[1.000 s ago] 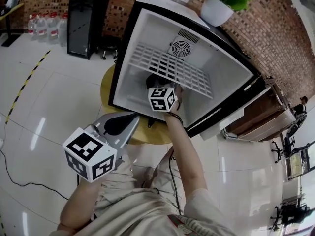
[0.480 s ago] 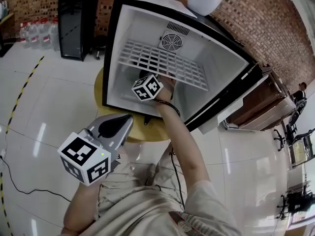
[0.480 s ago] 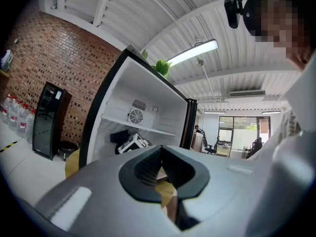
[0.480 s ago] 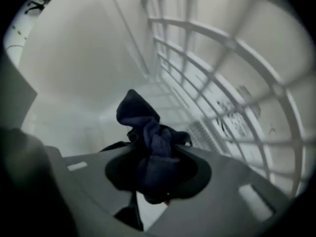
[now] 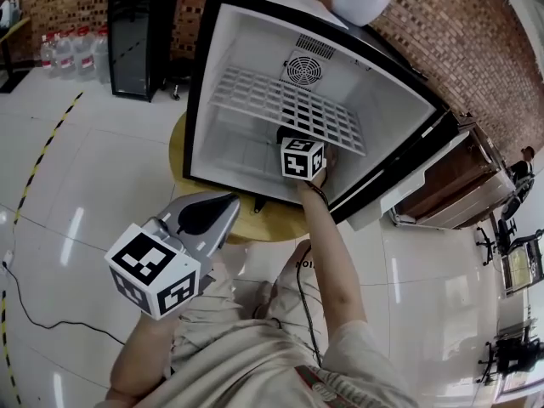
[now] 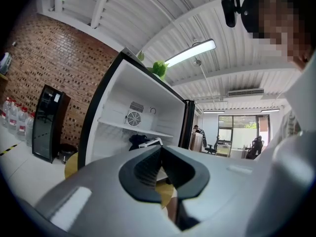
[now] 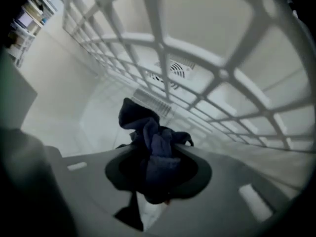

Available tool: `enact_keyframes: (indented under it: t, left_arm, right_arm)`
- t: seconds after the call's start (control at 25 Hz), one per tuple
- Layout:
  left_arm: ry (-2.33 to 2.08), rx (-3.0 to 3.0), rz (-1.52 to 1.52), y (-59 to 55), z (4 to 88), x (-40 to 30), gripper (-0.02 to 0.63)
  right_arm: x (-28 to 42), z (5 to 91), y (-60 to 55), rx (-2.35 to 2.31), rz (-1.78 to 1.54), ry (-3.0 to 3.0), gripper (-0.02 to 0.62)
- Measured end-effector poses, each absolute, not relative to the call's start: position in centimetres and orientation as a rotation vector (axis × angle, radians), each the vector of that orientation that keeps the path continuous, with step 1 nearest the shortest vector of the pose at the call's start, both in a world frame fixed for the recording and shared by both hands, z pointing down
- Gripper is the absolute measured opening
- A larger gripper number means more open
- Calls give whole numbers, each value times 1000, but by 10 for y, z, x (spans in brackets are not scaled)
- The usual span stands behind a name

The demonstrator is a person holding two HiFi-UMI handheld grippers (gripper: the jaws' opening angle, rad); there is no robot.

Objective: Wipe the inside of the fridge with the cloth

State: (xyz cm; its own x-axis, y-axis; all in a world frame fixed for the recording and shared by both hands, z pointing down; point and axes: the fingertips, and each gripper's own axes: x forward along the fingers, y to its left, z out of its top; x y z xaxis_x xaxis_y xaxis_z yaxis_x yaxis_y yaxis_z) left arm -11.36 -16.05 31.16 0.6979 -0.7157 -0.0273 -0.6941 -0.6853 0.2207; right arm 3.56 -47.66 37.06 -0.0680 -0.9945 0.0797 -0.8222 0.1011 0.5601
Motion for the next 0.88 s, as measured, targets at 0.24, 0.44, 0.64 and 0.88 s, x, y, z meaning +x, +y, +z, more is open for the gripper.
enact_keyframes:
  t: [0.24, 0.44, 0.64, 0.88]
  left_arm:
    - [-1174, 2709, -162, -167, 311, -126, 16]
    - [-1147, 2667, -149, -165, 327, -121, 16]
    - [-1163, 2678, -150, -168, 319, -128, 15]
    - [-1154, 2683, -161, -166, 319, -124, 15]
  right_arm:
    - [-109, 385, -455, 1315, -768, -2066, 113]
    - [-159, 446, -480, 1114, -697, -1930, 112]
    - [-127, 431, -495, 1198, -682, -1862, 112]
    - [22, 429, -494, 1533, -298, -1808, 110]
